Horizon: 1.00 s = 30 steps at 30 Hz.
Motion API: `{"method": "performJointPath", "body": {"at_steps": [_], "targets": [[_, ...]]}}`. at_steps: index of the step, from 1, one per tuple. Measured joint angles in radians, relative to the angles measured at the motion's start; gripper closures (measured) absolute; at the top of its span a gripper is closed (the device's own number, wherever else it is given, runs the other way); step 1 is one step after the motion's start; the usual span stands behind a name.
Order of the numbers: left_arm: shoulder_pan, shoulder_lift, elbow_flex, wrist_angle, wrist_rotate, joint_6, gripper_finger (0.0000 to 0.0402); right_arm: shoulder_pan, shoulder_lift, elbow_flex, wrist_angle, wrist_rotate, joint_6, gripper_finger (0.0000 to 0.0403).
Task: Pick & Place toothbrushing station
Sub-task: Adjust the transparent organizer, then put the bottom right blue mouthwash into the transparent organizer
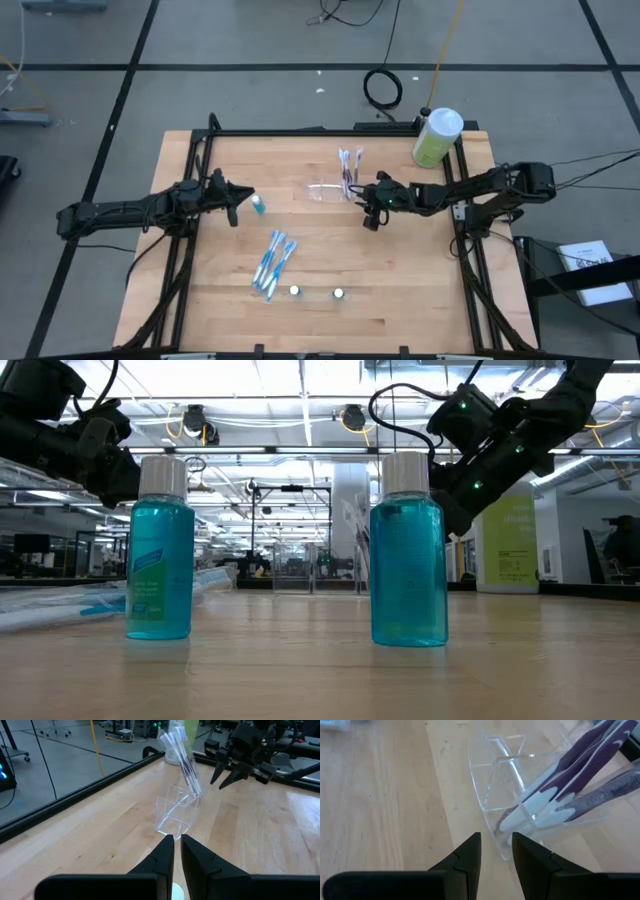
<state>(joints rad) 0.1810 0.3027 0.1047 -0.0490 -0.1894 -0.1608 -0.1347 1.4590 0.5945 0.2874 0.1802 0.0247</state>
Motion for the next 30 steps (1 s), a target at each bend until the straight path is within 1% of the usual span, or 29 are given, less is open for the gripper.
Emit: {"method": "performJointPath", "body": {"at_steps": [6, 9, 15, 19, 22, 25, 27, 30], "targets": [[0.000, 0.000, 0.000, 0.000, 0.000, 0.000, 0.0364, 0.043, -0.014, 0.000, 0.003, -0.084, 0.002, 0.0298], [0.000, 0.000, 0.000, 0.000, 0.000, 0.000, 0.0364, 0.080, -0.029, 0.001, 0.007, -0.126, 0.030, 0.0298], [0.000, 0.000, 0.000, 0.000, 0.000, 0.000, 0.0364, 0.193, -0.039, 0.001, -0.060, -0.217, 0.156, 0.0298], [0.000, 0.000, 0.000, 0.000, 0.000, 0.000, 0.0364, 0.276, -0.032, 0.000, -0.054, -0.264, 0.267, 0.0298], [0.000, 0.000, 0.000, 0.000, 0.000, 0.000, 0.0364, 0.349, -0.032, 0.000, -0.055, -0.264, 0.348, 0.0296], [0.000, 0.000, 0.000, 0.000, 0.000, 0.000, 0.0364, 0.433, -0.032, 0.000, -0.055, -0.256, 0.398, 0.0277], [0.000, 0.000, 0.000, 0.000, 0.000, 0.000, 0.0364, 0.492, -0.029, 0.000, -0.050, -0.208, 0.408, 0.0255], [0.000, 0.000, 0.000, 0.000, 0.000, 0.000, 0.0364, 0.581, -0.001, 0.000, 0.006, -0.097, 0.392, 0.0221]]}}
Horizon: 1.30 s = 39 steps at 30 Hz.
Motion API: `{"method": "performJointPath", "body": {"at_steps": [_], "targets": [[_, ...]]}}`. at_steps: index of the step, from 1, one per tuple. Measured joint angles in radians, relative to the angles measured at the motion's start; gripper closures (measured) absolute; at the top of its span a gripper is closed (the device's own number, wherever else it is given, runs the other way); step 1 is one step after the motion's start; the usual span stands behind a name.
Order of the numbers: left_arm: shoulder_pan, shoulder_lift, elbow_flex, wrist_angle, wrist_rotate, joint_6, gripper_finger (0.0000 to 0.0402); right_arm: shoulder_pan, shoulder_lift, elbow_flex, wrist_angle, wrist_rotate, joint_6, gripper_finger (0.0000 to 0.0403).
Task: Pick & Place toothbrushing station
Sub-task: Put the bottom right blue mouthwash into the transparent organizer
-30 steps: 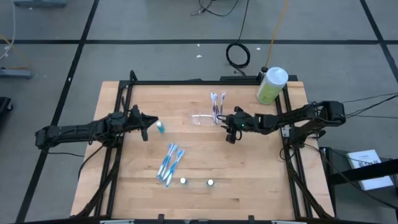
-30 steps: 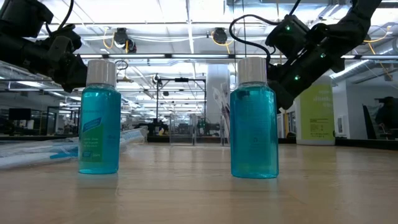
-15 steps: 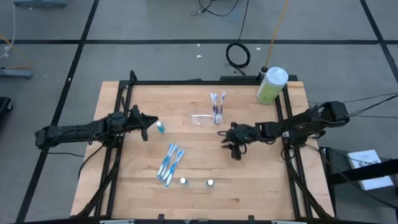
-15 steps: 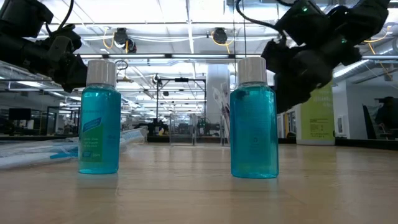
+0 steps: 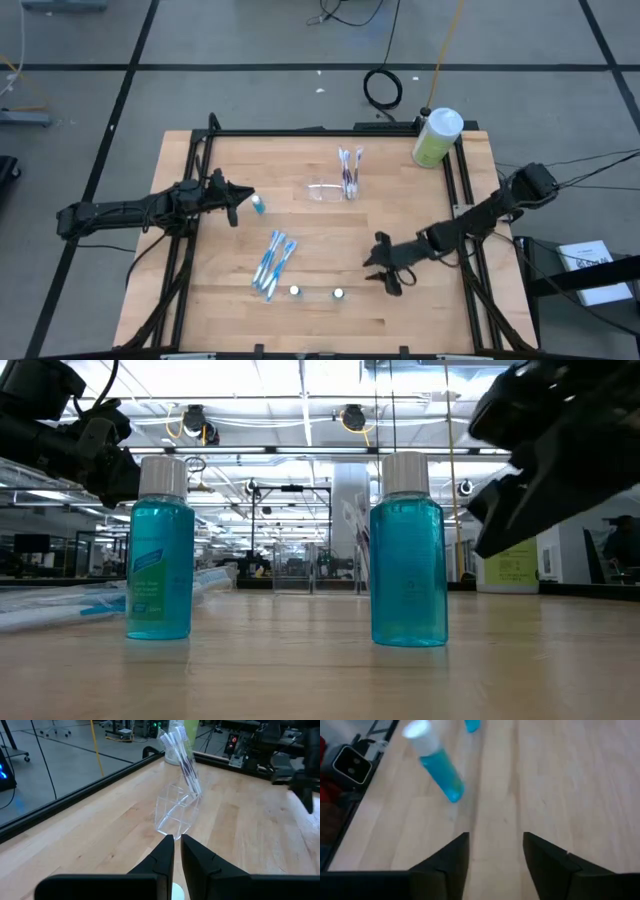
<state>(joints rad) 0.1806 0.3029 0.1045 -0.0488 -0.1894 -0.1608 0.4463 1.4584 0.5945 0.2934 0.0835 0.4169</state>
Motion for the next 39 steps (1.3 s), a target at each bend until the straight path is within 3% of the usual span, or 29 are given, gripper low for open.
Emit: {"method": "performJointPath", "body": {"at_steps": [5, 11, 24, 39], "targets": [[0.000, 0.000, 0.000, 0.000, 0.000, 0.000, 0.0364, 0.102, 0.070, 0.001, 0.206, 0.169, -0.066, 0.0194], [0.000, 0.000, 0.000, 0.000, 0.000, 0.000, 0.0364, 0.138, 0.103, 0.086, 0.193, 0.283, -0.133, 0.0198], [0.000, 0.000, 0.000, 0.000, 0.000, 0.000, 0.0364, 0.138, 0.291, 0.336, 0.068, 0.227, -0.158, 0.0195], [0.000, 0.000, 0.000, 0.000, 0.000, 0.000, 0.0364, 0.123, 0.340, 0.351, 0.090, 0.226, -0.143, 0.0237]]}}
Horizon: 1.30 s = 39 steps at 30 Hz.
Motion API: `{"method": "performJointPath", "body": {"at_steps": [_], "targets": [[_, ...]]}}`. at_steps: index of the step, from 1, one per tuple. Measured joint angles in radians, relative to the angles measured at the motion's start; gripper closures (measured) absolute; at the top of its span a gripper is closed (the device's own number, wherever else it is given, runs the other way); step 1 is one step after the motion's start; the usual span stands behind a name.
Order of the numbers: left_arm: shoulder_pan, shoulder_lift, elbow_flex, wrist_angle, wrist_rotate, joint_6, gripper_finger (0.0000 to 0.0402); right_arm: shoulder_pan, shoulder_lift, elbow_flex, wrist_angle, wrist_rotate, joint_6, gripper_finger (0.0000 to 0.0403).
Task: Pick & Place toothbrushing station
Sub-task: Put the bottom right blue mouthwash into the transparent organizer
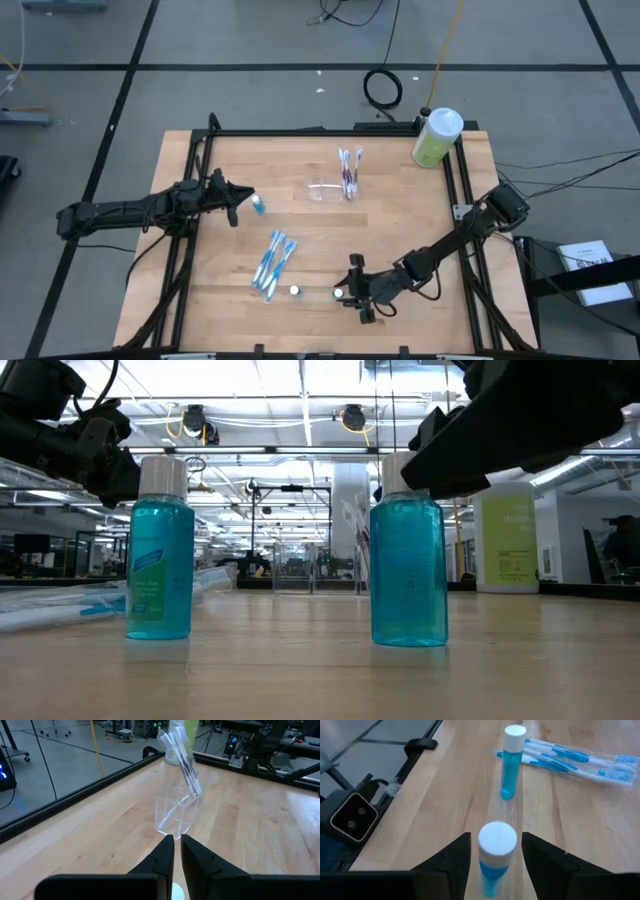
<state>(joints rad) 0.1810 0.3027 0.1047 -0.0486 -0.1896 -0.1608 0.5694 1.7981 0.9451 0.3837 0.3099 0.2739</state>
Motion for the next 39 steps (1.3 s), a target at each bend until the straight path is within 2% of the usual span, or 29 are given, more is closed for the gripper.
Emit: {"method": "performJointPath", "body": {"at_steps": [15, 19, 24, 31, 39], "targets": [[0.000, 0.000, 0.000, 0.000, 0.000, 0.000, 0.0364, -0.005, -0.001, 0.000, 0.010, -0.001, 0.007, 0.0315], [0.000, 0.000, 0.000, 0.000, 0.000, 0.000, 0.0364, -0.021, -0.023, 0.000, 0.007, 0.000, 0.017, 0.0315], [0.000, 0.000, 0.000, 0.000, 0.000, 0.000, 0.0364, -0.057, -0.073, 0.000, 0.007, 0.000, -0.051, 0.0315], [0.000, 0.000, 0.000, 0.000, 0.000, 0.000, 0.0364, -0.181, -0.199, 0.000, -0.003, 0.000, -0.218, 0.0315], [0.000, 0.000, 0.000, 0.000, 0.000, 0.000, 0.0364, -0.440, -0.341, 0.000, -0.022, -0.023, -0.335, 0.0315]]}}
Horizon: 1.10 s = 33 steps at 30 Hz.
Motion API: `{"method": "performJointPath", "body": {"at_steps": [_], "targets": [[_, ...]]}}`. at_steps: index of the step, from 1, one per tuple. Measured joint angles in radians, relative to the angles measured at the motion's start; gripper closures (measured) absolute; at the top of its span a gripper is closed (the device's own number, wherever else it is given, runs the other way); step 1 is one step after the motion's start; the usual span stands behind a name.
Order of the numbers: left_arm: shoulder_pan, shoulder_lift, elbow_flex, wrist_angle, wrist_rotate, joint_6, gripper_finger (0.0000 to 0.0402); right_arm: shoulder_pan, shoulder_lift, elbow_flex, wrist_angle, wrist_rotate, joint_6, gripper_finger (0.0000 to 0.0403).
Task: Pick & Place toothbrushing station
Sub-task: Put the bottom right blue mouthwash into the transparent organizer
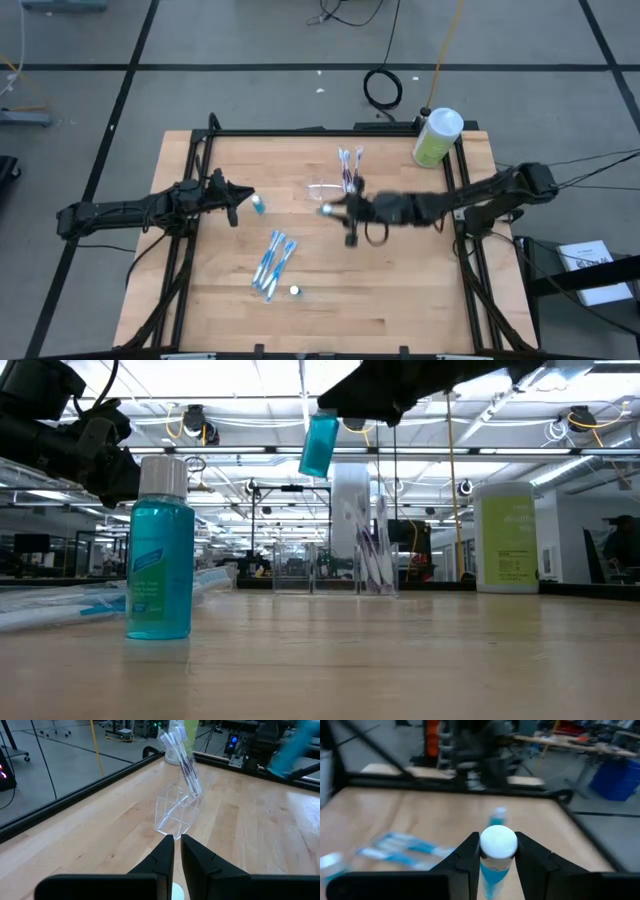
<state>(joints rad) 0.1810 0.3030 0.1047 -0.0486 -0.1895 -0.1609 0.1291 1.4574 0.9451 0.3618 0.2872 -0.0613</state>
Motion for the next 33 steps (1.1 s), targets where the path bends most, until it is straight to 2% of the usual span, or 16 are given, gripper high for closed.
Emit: {"method": "performJointPath", "body": {"at_steps": [6, 11, 23, 27, 33], "targets": [[0.000, 0.000, 0.000, 0.000, 0.000, 0.000, 0.0364, -0.235, -0.015, 0.000, 0.014, -0.231, 0.029, 0.0315], [0.000, 0.000, 0.000, 0.000, 0.000, 0.000, 0.0364, -0.348, 0.035, -0.001, 0.008, -0.359, 0.042, 0.0315], [0.000, 0.000, 0.000, 0.000, 0.000, 0.000, 0.0364, -0.427, 0.049, -0.001, -0.062, -0.371, -0.006, 0.0315], [0.000, 0.000, 0.000, 0.000, 0.000, 0.000, 0.0364, -0.442, 0.090, -0.001, -0.065, -0.397, -0.006, 0.0315], [0.000, 0.000, 0.000, 0.000, 0.000, 0.000, 0.0364, -0.456, 0.177, 0.003, 0.039, -0.423, 0.019, 0.0315]]}}
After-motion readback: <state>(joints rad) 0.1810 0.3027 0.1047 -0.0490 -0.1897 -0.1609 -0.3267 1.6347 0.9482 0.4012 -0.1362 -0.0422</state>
